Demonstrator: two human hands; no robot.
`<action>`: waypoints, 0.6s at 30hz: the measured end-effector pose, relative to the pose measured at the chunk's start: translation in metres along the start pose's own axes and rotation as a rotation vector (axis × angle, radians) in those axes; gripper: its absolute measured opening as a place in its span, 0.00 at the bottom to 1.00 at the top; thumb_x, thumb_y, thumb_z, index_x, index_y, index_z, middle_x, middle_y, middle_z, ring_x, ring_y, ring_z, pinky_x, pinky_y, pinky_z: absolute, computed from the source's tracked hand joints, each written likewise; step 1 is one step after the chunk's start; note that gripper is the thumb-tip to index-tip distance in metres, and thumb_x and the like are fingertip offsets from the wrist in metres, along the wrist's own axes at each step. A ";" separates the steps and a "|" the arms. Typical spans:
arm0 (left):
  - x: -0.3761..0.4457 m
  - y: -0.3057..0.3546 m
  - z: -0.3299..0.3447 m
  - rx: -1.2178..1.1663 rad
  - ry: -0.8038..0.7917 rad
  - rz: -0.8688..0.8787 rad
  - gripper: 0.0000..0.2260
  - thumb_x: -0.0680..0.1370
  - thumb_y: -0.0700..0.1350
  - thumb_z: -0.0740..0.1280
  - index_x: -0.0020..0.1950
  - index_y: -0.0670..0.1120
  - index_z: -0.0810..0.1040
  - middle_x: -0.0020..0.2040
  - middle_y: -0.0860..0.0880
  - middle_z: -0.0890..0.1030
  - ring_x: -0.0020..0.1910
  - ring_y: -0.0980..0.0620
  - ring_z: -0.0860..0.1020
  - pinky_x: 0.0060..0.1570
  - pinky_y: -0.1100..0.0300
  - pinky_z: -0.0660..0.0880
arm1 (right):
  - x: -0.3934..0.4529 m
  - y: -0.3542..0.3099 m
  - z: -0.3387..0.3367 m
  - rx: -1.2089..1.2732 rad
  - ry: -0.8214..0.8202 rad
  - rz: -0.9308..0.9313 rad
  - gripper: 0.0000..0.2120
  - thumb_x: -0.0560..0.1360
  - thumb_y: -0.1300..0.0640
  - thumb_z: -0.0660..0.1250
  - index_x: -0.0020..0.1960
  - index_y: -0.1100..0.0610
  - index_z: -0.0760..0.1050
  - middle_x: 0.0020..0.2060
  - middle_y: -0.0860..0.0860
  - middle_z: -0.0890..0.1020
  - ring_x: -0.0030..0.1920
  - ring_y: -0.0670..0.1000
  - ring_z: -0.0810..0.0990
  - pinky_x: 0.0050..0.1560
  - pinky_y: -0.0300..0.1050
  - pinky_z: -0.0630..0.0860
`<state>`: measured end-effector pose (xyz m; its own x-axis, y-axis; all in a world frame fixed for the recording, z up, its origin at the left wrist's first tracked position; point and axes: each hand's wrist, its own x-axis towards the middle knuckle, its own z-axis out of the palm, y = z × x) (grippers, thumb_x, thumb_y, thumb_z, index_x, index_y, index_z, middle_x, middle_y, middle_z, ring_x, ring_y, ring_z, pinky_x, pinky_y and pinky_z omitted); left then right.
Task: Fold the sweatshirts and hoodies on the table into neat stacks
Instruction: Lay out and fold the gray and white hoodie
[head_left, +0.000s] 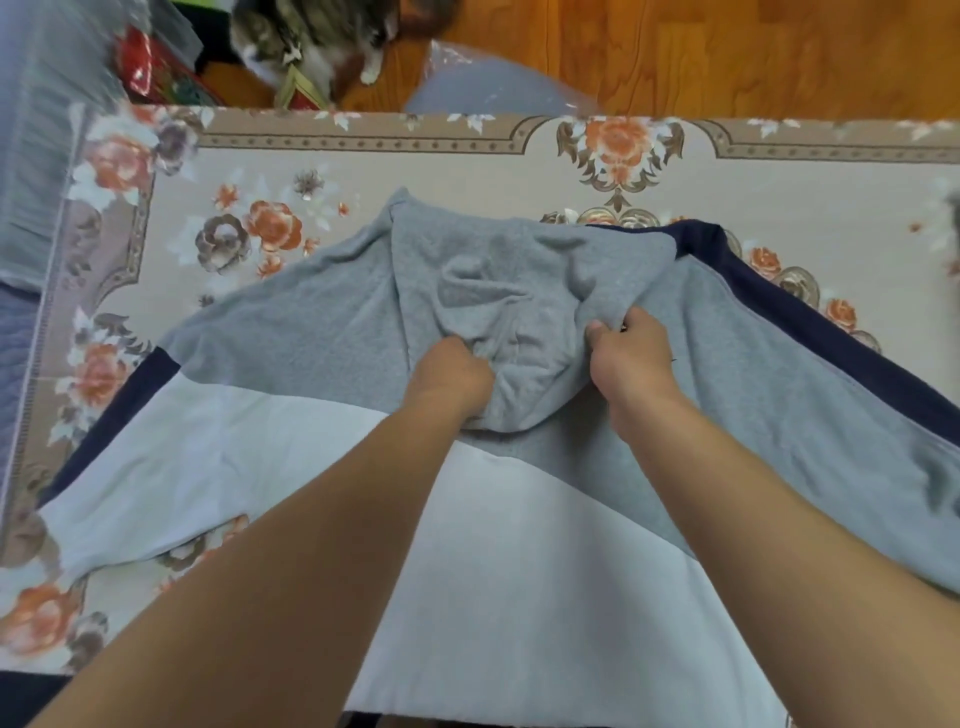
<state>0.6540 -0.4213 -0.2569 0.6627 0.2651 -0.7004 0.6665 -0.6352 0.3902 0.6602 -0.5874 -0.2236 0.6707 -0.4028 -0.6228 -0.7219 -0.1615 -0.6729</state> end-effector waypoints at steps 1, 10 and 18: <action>-0.004 0.004 -0.006 -0.200 -0.005 -0.037 0.11 0.81 0.41 0.63 0.60 0.38 0.79 0.58 0.38 0.82 0.58 0.38 0.80 0.56 0.53 0.76 | -0.002 -0.003 -0.001 0.023 -0.001 0.006 0.03 0.81 0.59 0.63 0.52 0.54 0.76 0.47 0.49 0.80 0.47 0.51 0.78 0.45 0.42 0.72; -0.057 -0.008 -0.029 -1.691 -0.317 -0.071 0.16 0.76 0.27 0.53 0.46 0.40 0.78 0.55 0.40 0.83 0.60 0.42 0.80 0.67 0.48 0.75 | -0.015 -0.040 -0.021 0.958 -0.115 0.038 0.14 0.80 0.67 0.58 0.58 0.59 0.80 0.55 0.58 0.85 0.54 0.55 0.85 0.52 0.48 0.83; -0.032 -0.032 -0.022 -1.069 -0.233 -0.454 0.22 0.82 0.59 0.61 0.70 0.47 0.75 0.62 0.45 0.81 0.63 0.42 0.79 0.63 0.47 0.75 | 0.010 0.023 -0.029 0.348 0.038 0.445 0.13 0.70 0.51 0.68 0.54 0.53 0.77 0.47 0.50 0.81 0.44 0.52 0.80 0.47 0.47 0.77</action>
<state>0.6187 -0.3938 -0.2338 0.2877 0.1008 -0.9524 0.8450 0.4413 0.3019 0.6454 -0.6208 -0.2333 0.3034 -0.3975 -0.8660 -0.8305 0.3352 -0.4449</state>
